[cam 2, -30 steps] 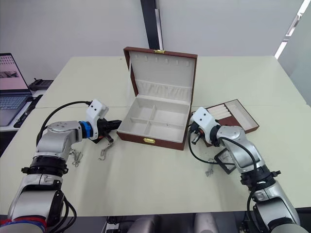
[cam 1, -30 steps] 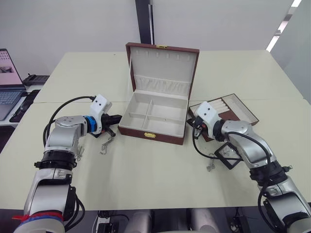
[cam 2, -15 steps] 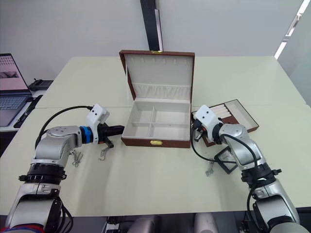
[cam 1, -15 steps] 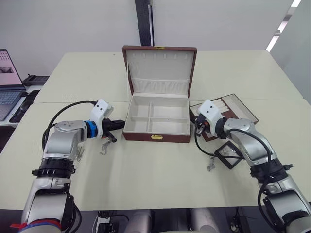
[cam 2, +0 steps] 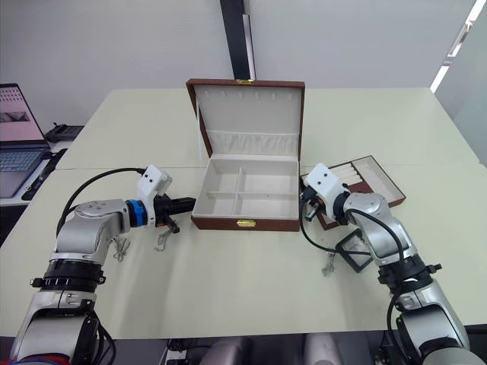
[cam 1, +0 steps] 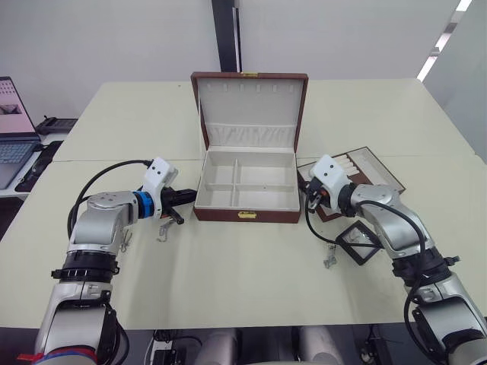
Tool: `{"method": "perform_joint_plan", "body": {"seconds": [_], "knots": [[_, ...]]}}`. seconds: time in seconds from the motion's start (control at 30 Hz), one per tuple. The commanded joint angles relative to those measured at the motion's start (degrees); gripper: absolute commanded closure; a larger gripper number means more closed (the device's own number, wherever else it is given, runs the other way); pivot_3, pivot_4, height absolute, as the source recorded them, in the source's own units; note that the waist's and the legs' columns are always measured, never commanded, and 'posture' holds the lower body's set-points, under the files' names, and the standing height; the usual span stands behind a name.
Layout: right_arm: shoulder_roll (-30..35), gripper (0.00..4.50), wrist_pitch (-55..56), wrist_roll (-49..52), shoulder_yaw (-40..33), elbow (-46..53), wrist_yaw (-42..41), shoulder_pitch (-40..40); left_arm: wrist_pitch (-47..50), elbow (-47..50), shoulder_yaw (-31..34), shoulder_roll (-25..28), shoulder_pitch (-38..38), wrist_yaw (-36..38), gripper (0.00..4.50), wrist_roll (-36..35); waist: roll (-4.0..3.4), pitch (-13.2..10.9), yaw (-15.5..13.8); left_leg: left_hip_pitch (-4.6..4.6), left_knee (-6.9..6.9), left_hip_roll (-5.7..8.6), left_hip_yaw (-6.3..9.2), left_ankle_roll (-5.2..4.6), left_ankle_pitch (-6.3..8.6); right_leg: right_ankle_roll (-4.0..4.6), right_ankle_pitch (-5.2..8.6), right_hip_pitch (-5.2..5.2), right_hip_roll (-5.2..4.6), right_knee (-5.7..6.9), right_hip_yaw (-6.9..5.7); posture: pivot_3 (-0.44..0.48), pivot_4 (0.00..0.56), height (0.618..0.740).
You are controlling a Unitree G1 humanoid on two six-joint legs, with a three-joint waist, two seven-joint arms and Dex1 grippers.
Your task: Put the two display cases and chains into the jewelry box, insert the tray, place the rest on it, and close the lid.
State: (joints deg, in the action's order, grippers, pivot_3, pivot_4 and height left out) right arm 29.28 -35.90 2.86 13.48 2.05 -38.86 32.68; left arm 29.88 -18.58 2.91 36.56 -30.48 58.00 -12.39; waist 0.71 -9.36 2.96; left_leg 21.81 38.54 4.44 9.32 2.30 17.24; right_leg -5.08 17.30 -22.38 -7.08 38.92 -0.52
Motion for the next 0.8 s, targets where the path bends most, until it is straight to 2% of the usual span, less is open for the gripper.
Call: {"method": "perform_joint_plan", "body": {"seconds": [0.03, 0.3, 0.4, 0.57, 0.63, 0.7, 0.8], "knots": [[1.82, 4.46, -1.45, 0.65, -2.33, 5.55, -0.71, 0.65, -1.12, 1.53, 0.69, 0.34, 0.22, -0.38, 4.50, -0.98, 0.00, 0.00, -0.01, 0.00, 0.00, 0.00, 0.00, 0.00, 0.00, 0.00, 0.00, 0.00, 0.00, 0.00, 0.00, 0.000, 0.150, 0.740], [7.16, 4.46, -1.33, 1.42, -7.73, 11.56, -0.77, -2.01, -3.89, -0.36, 3.98, 4.33, 0.70, 0.66, 4.50, -2.07, 0.00, 0.00, -0.11, 0.04, 0.00, 0.00, 0.00, 0.00, 0.00, 0.00, 0.00, -0.02, -0.01, -0.02, 0.00, 0.000, 0.150, 0.740], [11.64, 4.46, -0.87, 2.02, -12.40, 14.75, -1.85, -6.97, -9.58, -2.04, 6.38, 7.80, 2.28, 1.05, 4.50, -1.78, 0.00, 0.00, -0.29, 0.03, -0.04, -0.02, 0.01, 0.00, 0.01, 0.00, 0.00, -0.03, 0.00, -0.03, -0.02, 0.000, 0.150, 0.740], [16.97, 4.46, 0.42, 4.01, -20.68, 18.35, -3.37, -14.80, -12.56, -3.82, 9.62, 12.60, 6.55, 3.04, 4.50, -2.76, -0.01, -0.01, -0.48, 0.00, -0.11, -0.03, -0.05, -0.01, 0.01, 0.00, 0.00, -0.02, -0.01, -0.08, 0.03, 0.000, 0.150, 0.740], [18.99, 4.46, 2.89, 5.55, -24.85, 20.20, -5.54, -18.40, -13.52, -4.48, 10.65, 15.12, 8.75, 3.99, 4.50, -2.48, -0.01, -0.01, -0.55, -0.01, -0.11, -0.02, -0.07, -0.02, 0.01, 0.00, 0.00, -0.02, 0.00, -0.06, 0.03, 0.000, 0.150, 0.740], [21.44, 4.46, 4.30, 8.55, -33.96, 23.22, -10.73, -26.21, -14.38, -6.16, 15.35, 18.64, 12.86, 4.44, 4.50, -3.54, -0.01, -0.01, -0.76, -0.01, -0.11, -0.04, -0.06, -0.02, 0.01, 0.00, 0.00, -0.01, 0.01, -0.06, 0.02, 0.000, 0.150, 0.740], [23.59, 4.50, 7.05, 9.95, -43.89, 25.26, -16.60, -37.51, -17.75, -8.87, 19.17, 23.04, 19.44, 6.23, 3.89, -3.48, 0.03, 0.00, -0.79, -0.09, -0.43, -0.04, -0.09, -0.04, 0.02, 0.00, 0.00, 0.03, 0.02, -0.26, -0.01, 0.000, 0.150, 0.740]]}}
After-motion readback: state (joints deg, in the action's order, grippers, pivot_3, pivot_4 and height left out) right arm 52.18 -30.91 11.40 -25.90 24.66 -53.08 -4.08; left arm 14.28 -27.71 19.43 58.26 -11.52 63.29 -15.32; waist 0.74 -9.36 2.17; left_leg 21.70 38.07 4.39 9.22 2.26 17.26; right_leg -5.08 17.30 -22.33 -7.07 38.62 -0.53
